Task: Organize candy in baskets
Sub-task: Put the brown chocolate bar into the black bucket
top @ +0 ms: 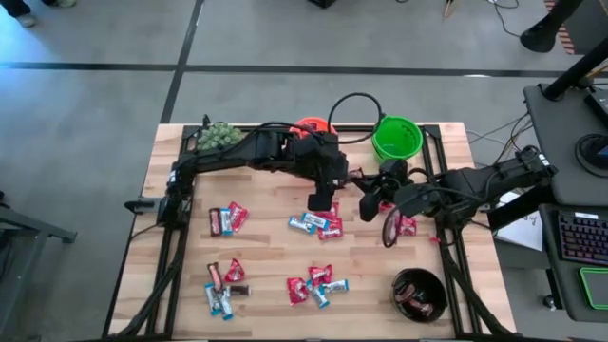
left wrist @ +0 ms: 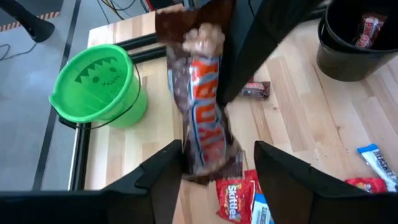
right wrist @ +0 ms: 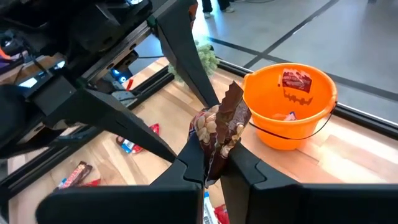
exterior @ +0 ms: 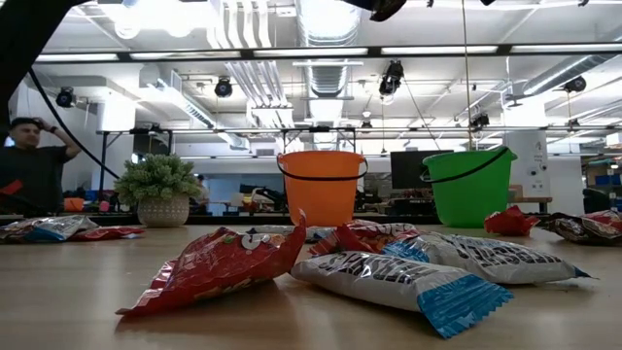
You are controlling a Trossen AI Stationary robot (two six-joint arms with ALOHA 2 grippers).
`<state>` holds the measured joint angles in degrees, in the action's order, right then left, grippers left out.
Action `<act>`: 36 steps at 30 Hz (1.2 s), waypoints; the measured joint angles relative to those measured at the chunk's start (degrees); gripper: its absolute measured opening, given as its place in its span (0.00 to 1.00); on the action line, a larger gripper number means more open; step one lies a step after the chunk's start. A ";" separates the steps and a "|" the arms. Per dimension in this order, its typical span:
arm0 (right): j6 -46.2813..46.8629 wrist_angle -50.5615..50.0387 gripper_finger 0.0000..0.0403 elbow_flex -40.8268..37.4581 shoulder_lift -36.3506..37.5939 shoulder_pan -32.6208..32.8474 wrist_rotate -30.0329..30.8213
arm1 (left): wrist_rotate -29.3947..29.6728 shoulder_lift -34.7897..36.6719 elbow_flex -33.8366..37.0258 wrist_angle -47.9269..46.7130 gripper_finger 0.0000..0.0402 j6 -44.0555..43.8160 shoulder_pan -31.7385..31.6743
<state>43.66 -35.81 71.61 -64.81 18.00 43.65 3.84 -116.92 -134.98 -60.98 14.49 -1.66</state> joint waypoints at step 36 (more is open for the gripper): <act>15.33 -22.37 0.05 0.09 1.07 3.83 -26.85 | 5.06 4.16 0.00 -10.53 0.52 1.10 -0.23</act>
<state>58.99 -58.17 71.70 -63.75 21.83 16.80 8.91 -112.76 -134.98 -71.51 15.59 -1.89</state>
